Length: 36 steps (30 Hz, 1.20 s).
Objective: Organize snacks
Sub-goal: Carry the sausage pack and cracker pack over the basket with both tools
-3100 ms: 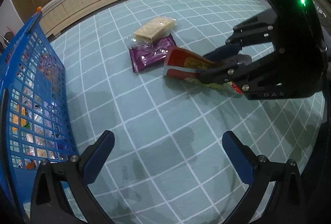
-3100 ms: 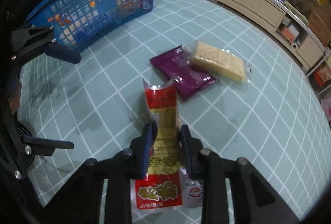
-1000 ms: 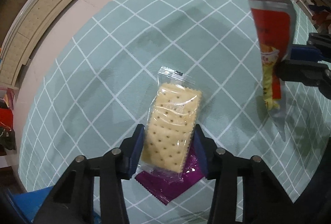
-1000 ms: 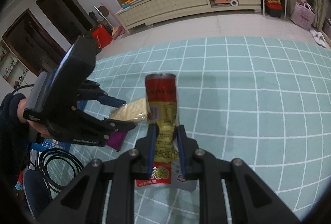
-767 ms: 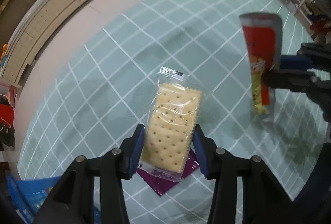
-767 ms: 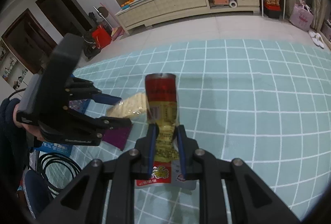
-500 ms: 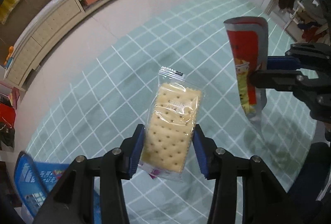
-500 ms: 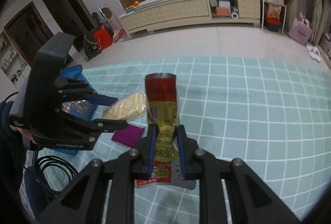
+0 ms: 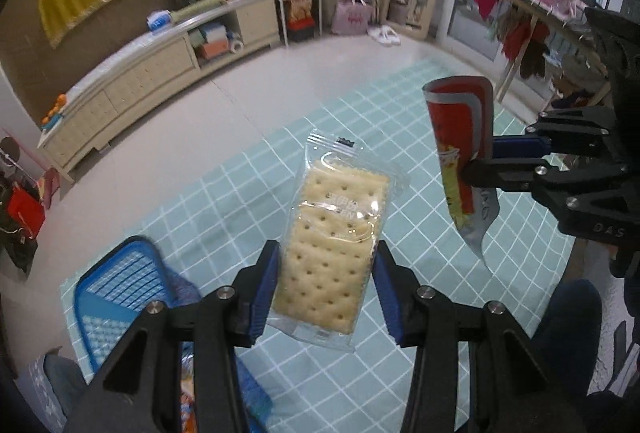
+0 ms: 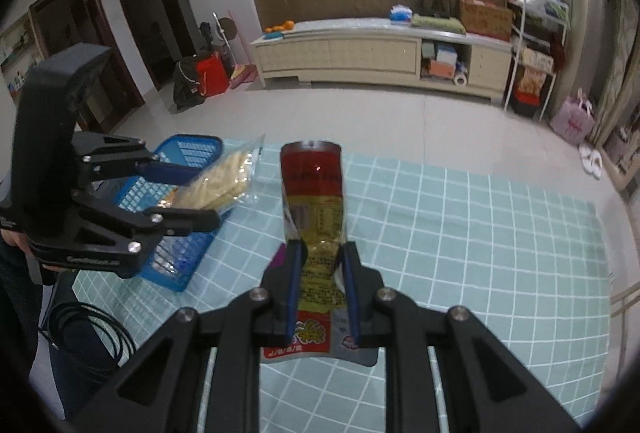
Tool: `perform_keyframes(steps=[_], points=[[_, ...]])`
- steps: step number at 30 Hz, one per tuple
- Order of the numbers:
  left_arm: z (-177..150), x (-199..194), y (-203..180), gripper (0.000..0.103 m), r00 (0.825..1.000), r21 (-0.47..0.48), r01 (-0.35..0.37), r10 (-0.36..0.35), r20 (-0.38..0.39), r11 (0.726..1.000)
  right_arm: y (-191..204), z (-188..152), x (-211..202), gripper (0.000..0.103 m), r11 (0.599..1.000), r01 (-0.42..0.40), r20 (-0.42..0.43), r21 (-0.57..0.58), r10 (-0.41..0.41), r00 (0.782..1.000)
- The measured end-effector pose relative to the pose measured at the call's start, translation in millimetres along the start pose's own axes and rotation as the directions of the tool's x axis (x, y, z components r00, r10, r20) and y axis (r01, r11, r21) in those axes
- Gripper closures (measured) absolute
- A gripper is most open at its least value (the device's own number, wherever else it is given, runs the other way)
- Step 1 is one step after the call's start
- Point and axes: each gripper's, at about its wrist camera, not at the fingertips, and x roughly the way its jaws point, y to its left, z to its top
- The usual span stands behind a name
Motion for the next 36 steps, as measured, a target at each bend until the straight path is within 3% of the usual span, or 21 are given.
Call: perform_keyframes(steps=[8, 22, 30, 36], points=[[-54.4, -67.8, 38.0, 0.059, 0.995, -0.067, -0.032, 0.038, 0.093, 0.997, 72.6, 19.4, -6.8, 0.08, 0.989, -0.012, 0.025, -0.144, 0.015, 1.0], [-168.1, -129.4, 140.0, 0.059, 0.983, -0.259, -0.139, 0.166, 0.082, 0.956, 205.3, 36.0, 55.0, 0.08, 0.908, -0.1, -0.02, -0.407, 0.1, 0.995], [-210.6, -135.5, 180.7, 0.059, 0.977, -0.337, -0.173, 0.203, 0.058, 0.926, 264.0, 26.7, 101.3, 0.08, 0.804, -0.113, -0.06, -0.584, 0.096, 0.994], [-230.6, -131.3, 190.5, 0.059, 0.976, -0.364, -0.183, 0.214, 0.045, 0.913, 286.7, 11.4, 132.6, 0.079, 0.712, -0.103, -0.11, -0.695, 0.036, 0.993]])
